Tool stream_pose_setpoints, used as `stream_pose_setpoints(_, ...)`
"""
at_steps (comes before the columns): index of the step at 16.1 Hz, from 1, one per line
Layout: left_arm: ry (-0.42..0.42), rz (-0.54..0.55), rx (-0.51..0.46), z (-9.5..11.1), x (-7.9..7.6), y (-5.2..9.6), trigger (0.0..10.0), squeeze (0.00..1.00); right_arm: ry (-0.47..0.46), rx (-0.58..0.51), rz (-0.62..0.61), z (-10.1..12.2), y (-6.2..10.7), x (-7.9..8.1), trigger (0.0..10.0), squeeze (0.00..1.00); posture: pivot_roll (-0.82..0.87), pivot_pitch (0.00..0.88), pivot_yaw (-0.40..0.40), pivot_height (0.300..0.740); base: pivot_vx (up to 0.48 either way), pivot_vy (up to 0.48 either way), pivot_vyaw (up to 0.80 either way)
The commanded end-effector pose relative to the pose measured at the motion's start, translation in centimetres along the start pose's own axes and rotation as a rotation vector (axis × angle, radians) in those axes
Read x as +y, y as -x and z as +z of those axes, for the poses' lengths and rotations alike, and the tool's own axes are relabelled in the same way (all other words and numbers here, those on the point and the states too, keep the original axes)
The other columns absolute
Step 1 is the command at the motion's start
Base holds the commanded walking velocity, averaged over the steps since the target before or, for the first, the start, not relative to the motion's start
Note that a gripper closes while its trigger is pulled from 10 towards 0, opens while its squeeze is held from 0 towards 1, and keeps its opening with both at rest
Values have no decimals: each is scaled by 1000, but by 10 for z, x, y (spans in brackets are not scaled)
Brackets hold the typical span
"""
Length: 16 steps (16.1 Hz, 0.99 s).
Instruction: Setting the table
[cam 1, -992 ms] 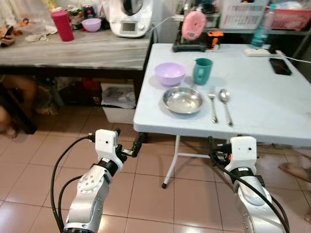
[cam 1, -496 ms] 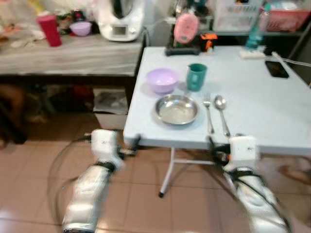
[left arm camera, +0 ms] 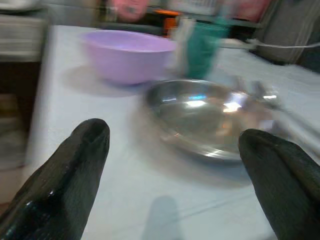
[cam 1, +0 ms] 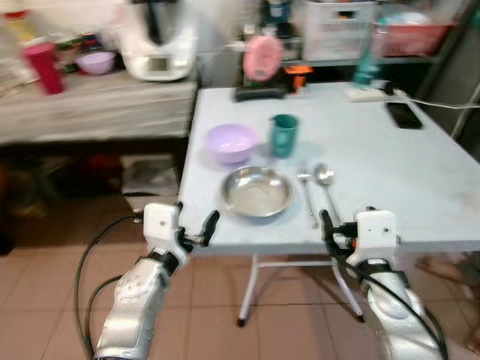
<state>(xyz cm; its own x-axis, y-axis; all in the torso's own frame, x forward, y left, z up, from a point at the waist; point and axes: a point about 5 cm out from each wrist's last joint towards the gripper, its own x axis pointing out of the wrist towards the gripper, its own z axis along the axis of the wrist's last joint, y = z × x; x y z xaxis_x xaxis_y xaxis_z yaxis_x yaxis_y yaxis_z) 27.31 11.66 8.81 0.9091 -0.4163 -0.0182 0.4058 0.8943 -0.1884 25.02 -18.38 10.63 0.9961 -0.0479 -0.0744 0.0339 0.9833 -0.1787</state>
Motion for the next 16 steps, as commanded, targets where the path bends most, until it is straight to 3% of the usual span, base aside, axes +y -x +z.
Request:
stream_pose_setpoints(1, -32, 21, 7, 2, 9, 4, 10000, 0, -17, -24, 15, 7, -2, 6, 10000, 0, -271, 0, 20, 740, 352, 0, 0)
stream_pose_setpoints(5, -42, 23, -18, 5, 11, 7, 10000, 0, -3, -30, 24, 8, -2, 5, 10000, 0, -269, 0, 23, 740, 90, 0, 0)
stream_pose_setpoints(12, -156, -65, -16, 7, 15, 20, 10000, 0, -104, -19, 136, 16, -15, 0, 10000, 0, -265, 0, 36, 740, 0, 0, 0)
stream_pose_setpoints(14, -191, -81, -34, 10, 16, 20, 10000, 0, -178, -9, 163, 18, -22, -1, 10000, 0, -262, 0, 45, 740, 0, 0, 0)
stream_pose_setpoints(16, -213, -136, -34, 10, 10, 22, 10000, 0, -333, 75, 169, 7, -28, 1, 10000, 0, -256, 0, 51, 740, 0, 0, 0)
